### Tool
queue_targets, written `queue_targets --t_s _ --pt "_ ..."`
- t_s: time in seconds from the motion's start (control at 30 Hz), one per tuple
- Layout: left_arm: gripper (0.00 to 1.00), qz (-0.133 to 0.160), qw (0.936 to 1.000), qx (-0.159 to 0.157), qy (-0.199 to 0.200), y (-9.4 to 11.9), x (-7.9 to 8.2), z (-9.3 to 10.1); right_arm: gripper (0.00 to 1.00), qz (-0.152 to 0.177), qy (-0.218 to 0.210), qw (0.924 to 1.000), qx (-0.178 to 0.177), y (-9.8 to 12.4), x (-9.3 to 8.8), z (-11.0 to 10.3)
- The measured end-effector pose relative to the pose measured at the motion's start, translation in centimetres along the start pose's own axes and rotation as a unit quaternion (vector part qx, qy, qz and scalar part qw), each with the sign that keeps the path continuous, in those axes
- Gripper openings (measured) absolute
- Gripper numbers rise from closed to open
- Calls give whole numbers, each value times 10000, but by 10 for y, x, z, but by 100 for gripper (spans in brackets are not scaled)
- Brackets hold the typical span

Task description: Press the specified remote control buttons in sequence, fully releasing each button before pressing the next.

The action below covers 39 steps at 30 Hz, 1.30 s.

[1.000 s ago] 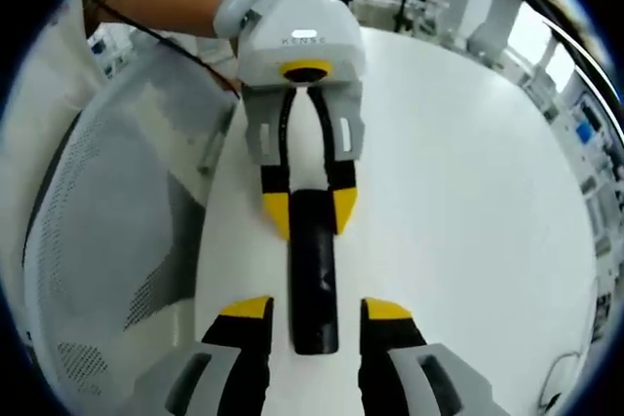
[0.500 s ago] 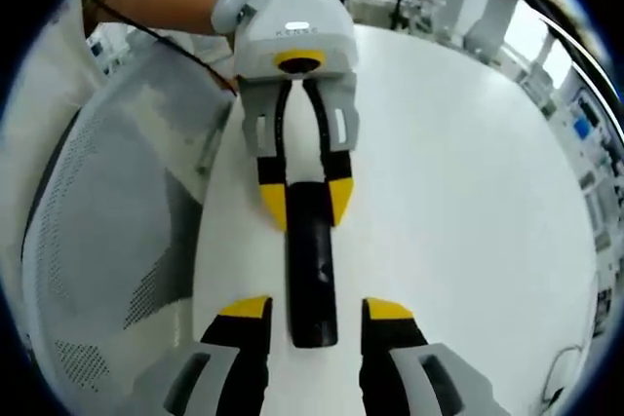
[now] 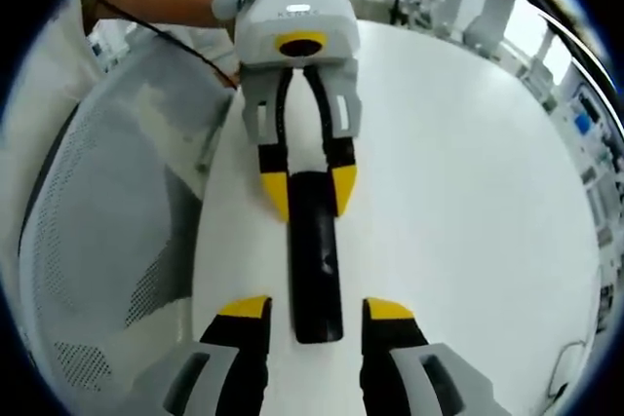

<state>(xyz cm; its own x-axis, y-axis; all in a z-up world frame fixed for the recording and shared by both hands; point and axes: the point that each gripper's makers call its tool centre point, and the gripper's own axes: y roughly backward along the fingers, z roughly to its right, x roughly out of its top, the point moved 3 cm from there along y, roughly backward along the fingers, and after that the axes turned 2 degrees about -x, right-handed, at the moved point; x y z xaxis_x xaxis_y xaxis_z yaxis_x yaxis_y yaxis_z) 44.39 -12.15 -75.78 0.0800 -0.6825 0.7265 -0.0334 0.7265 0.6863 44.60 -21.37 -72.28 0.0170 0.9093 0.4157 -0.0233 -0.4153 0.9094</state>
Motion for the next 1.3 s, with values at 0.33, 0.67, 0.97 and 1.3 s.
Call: queue_targets --t_s 0.33,0.67,0.97,1.3 --pt "25 0 10000 -2 -1 0 0 -1 34 -75 -38 10000 47 -8 -8 -3" --pt "25 -8 10000 -8 -6 0 0 -1 33 -58 -124 9999 91 -16 -13 -2" --pt "25 -6 10000 -8 -3 0 0 0 33 -102 -110 9998 135 -24 -17 -6" --pt "25 -14 10000 -2 4 0 0 0 31 -151 -43 9998 92 -29 -19 -4"
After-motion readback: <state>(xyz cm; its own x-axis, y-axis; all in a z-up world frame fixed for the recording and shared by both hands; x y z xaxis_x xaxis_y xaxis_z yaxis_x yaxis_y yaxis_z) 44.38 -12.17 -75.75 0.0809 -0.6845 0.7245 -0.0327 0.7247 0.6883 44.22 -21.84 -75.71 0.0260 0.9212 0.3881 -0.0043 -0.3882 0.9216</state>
